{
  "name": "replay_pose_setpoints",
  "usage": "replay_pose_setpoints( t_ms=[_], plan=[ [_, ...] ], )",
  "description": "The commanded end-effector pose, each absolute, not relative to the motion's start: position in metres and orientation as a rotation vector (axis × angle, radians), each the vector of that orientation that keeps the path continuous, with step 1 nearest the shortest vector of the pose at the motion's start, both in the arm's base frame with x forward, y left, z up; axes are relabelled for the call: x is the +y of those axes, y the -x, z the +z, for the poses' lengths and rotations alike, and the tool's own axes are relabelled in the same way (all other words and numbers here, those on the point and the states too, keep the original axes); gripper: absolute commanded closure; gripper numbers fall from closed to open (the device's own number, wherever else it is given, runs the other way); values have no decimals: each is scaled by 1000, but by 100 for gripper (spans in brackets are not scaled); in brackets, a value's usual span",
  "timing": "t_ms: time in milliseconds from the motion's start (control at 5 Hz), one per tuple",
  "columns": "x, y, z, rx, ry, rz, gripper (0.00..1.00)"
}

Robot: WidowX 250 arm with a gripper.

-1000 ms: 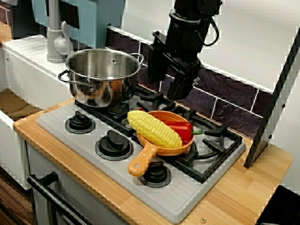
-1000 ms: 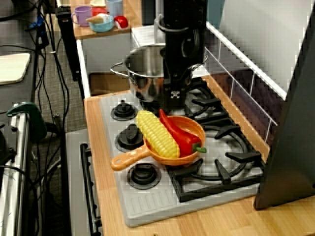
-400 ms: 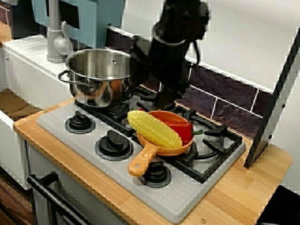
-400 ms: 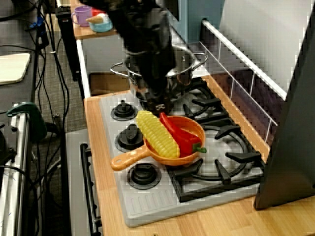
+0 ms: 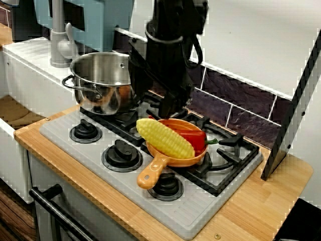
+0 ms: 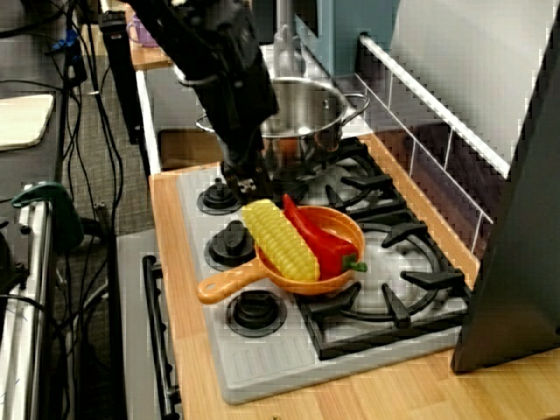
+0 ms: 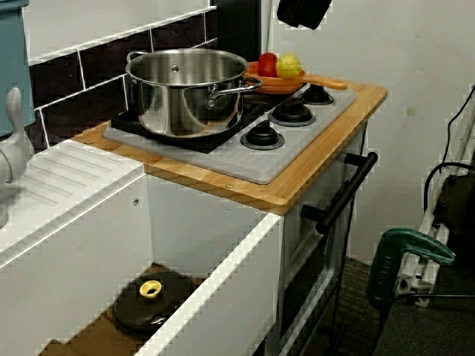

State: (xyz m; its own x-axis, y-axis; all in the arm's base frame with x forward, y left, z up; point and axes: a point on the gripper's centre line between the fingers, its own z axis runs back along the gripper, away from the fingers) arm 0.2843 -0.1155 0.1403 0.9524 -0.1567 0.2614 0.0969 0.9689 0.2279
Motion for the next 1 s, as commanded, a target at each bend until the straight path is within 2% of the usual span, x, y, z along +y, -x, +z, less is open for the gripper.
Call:
replay_pose_setpoints(
  t_ms=[0, 200, 400, 800],
  plan=[
    [-120, -269, 161, -441, -131, -200, 0],
    [-119, -270, 154, -527, -152, -223, 0],
    [-124, -269, 136, -533, -186, -242, 0],
    [-144, -268, 100, -433, -179, -248, 0]
  ],
)
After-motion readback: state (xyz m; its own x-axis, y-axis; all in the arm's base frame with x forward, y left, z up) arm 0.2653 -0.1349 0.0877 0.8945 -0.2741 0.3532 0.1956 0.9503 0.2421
